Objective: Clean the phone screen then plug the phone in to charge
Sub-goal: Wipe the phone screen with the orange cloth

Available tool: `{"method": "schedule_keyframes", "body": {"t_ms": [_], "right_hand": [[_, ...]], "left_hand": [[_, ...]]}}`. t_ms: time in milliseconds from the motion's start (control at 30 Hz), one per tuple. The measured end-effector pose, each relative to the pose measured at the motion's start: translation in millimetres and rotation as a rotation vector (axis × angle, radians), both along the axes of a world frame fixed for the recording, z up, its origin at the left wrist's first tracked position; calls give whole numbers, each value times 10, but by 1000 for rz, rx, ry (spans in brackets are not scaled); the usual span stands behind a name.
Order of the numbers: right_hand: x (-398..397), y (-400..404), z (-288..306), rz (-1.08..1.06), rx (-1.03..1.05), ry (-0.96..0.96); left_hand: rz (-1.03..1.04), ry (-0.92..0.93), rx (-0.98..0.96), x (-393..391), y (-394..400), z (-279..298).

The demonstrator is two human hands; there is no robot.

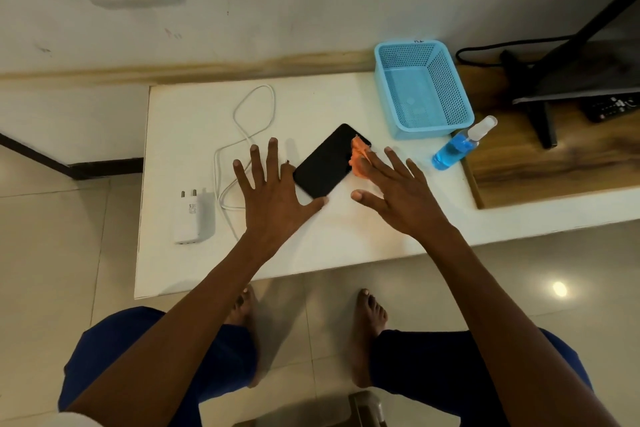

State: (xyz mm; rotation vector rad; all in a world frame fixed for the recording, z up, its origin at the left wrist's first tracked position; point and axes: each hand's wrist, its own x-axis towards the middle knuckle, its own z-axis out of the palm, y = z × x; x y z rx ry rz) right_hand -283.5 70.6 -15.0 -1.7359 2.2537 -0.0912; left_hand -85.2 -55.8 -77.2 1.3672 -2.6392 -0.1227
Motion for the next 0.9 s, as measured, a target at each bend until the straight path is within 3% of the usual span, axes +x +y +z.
{"method": "schedule_keyframes", "body": {"t_ms": [167, 267, 433, 600, 767, 900], "right_hand": [[-44, 59, -15, 67, -60, -26], [-147, 134, -19, 43, -50, -48], [-274, 308, 20, 4, -18, -102], [-313, 483, 63, 8, 8, -134], [-300, 503, 126, 15, 18, -185], [-285, 472, 178, 10, 33, -200]], "left_hand": [[-87, -44, -84, -21, 186, 45], [-158, -40, -28, -76, 344, 77], [-352, 93, 204, -150, 348, 70], [-458, 211, 172, -241, 5, 67], [-478, 86, 306, -680, -580, 247], [-675, -269, 193, -1013, -942, 389]]}}
